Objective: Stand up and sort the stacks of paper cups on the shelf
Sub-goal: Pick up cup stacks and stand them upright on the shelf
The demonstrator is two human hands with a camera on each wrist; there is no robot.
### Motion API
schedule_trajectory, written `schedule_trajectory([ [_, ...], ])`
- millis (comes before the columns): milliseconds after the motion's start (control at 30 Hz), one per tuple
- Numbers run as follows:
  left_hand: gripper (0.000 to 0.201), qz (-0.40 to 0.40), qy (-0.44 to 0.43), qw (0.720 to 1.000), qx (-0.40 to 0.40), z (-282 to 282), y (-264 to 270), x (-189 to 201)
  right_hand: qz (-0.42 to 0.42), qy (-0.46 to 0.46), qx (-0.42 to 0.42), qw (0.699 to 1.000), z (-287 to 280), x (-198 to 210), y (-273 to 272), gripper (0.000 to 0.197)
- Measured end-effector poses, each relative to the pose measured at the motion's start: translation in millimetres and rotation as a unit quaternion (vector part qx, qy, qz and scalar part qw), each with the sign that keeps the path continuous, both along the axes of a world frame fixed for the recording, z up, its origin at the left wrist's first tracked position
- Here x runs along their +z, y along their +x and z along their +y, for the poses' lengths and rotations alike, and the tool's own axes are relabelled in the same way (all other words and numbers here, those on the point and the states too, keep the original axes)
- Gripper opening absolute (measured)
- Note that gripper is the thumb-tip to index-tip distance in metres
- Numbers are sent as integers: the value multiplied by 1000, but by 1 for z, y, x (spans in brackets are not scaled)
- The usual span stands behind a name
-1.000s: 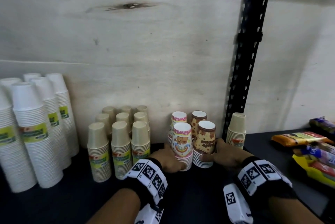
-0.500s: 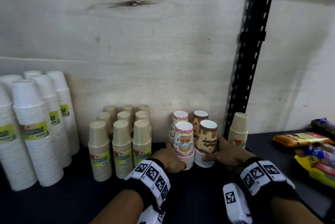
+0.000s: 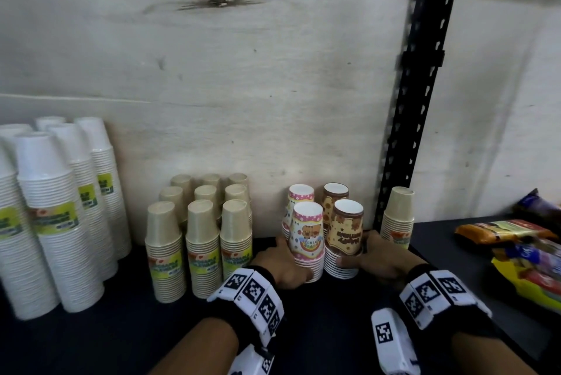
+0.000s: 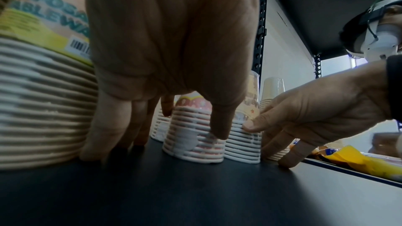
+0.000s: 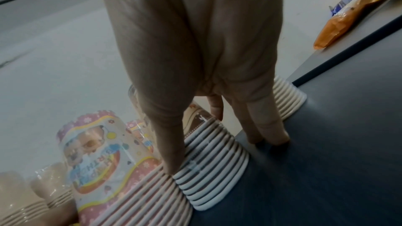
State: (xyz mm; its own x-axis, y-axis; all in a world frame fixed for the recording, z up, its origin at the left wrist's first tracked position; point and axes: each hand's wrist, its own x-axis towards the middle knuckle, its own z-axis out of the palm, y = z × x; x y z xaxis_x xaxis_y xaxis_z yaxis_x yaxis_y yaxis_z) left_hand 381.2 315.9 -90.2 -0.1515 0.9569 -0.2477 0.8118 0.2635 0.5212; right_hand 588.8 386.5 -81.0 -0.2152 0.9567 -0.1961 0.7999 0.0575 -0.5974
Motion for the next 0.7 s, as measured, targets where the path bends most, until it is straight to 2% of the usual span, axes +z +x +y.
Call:
schedule_trajectory([
  [133,102,9,7,1000,5,-1,1,0,-1,6,-4,1000,0,-2,-1,88],
  [367,108,7,0,1000,10,-5,3,5,-15,22,24,999,-4,-5,2,101],
  [400,109,9,0,1000,9,-6,3,6,-10,22,33,999,-8,-3,3,91],
  [500,105,21,6,1000,6,-11,4,9,9,3,46,999,-24,-1,13,42],
  [567,106,22,1,1000,6,-16,3,11,21,-10,49,999,-35,0,25,20],
  [600,107,18,-4,1000,7,-18,3,12,27,-20,45,998,-39,2,31,15],
  [700,109,10,-21,1000,9,-22,-1,14,11,-42,9,999,-40,11,52,27],
])
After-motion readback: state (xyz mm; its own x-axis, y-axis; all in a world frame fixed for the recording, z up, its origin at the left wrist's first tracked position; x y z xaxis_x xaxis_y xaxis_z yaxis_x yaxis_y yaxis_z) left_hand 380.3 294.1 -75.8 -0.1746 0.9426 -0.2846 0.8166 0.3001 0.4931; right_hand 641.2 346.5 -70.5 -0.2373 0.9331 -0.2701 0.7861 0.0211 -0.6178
